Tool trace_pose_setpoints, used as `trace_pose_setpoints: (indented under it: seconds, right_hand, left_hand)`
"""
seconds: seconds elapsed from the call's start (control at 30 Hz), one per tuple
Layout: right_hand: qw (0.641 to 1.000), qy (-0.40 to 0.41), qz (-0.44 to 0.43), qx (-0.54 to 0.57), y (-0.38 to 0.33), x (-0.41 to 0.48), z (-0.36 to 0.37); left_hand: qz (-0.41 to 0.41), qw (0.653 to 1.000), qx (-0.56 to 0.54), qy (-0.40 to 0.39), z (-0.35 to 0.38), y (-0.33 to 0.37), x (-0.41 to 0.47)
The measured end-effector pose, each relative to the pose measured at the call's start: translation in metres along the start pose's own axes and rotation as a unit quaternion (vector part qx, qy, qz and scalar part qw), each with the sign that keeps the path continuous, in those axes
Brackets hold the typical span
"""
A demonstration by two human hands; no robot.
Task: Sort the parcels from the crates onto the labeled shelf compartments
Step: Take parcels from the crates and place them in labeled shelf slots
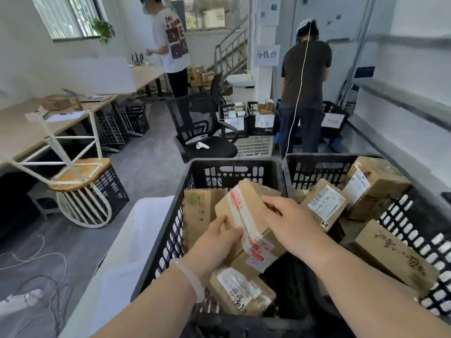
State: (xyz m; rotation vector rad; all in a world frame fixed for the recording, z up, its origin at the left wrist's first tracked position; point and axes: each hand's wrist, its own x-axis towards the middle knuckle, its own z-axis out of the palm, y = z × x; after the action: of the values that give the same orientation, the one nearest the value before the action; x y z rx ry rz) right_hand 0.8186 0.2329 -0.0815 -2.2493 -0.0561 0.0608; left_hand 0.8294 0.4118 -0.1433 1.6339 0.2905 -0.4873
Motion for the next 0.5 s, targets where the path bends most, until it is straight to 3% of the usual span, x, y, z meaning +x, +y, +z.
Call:
trace_pose_setpoints:
  seconds: [0.1, 0.33, 0.43, 0.5]
  right_hand:
    - [0.997, 0.062, -0.035, 0.005, -0.007, 0.008, 0.007]
    - [0.98, 0.116, -0.144, -0.067, -0.015, 0.013, 0.042]
    - [0.964, 0.168, -0.204, 0.007, -0.022, 0.009, 0.047]
    - [0.957, 0.209, -0.162, 0.121, -0.023, 0.011, 0.044]
  left_hand:
    - [0.041, 0.999, 0.028, 0.007, -0.014, 0.026, 0.003]
    - [0.09, 0.995, -0.033, -0.024, -0.03, 0.049, 0.008]
    - [0.079, 0.991, -0.095, -0.057, -0.034, 0.047, 0.013]
    - [0.065, 0.987, -0.13, -0.075, -0.038, 0.046, 0.018]
